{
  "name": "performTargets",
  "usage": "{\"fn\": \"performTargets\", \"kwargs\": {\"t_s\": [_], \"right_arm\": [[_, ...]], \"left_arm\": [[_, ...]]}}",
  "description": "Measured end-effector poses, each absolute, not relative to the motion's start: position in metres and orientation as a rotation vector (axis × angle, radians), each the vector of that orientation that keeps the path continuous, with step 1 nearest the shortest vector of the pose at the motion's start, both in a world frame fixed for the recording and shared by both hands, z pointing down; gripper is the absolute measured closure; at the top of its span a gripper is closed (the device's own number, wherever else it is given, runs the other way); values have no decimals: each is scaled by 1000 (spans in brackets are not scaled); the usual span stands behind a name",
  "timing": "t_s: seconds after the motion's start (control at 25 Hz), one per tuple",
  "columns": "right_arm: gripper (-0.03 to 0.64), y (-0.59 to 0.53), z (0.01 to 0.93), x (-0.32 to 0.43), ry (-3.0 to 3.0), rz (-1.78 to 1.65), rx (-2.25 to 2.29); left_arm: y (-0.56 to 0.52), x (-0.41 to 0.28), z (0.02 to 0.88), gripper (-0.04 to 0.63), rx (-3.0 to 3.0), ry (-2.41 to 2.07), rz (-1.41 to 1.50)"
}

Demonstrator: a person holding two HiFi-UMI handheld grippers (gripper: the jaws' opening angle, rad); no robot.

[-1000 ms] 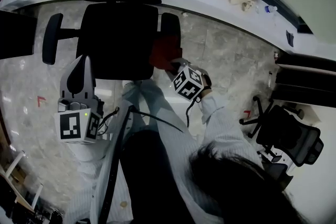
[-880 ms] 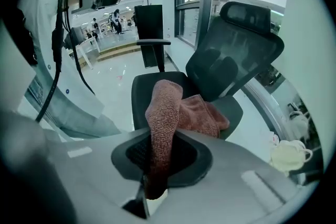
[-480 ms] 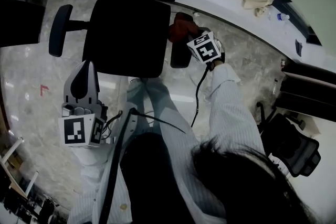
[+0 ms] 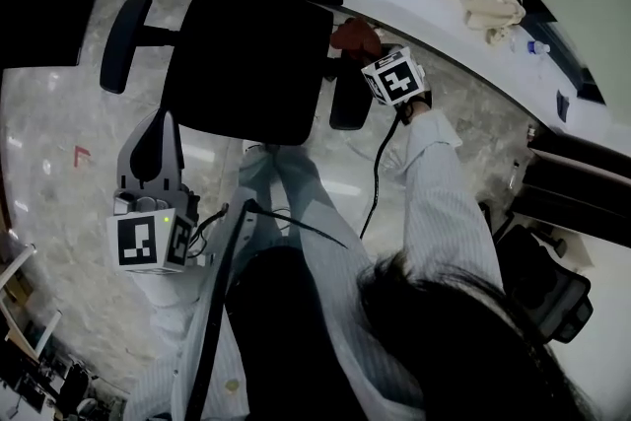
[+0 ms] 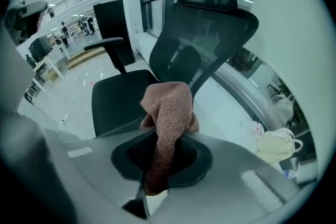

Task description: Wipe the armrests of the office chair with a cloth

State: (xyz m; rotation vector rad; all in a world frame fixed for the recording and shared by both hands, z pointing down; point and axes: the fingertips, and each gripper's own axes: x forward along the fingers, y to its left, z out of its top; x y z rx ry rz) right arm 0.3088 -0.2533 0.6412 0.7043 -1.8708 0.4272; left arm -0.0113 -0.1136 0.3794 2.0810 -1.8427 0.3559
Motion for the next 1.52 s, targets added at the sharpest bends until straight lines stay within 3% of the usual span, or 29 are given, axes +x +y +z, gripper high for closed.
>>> {"fn": "performTargets", "kwargs": {"t_s": [0.56, 1.2, 1.52], "right_arm": [[583, -77, 608, 293, -1995, 459, 536], [582, -305, 647, 327, -1851, 526, 971], [586, -304, 646, 322, -1816, 511, 886]], "left_arm": [[-119, 29, 370, 591, 2192, -1733, 322], [-105, -14, 385, 592, 2030, -1872, 403], [-110, -12, 393, 591, 2041, -1848, 392]]}}
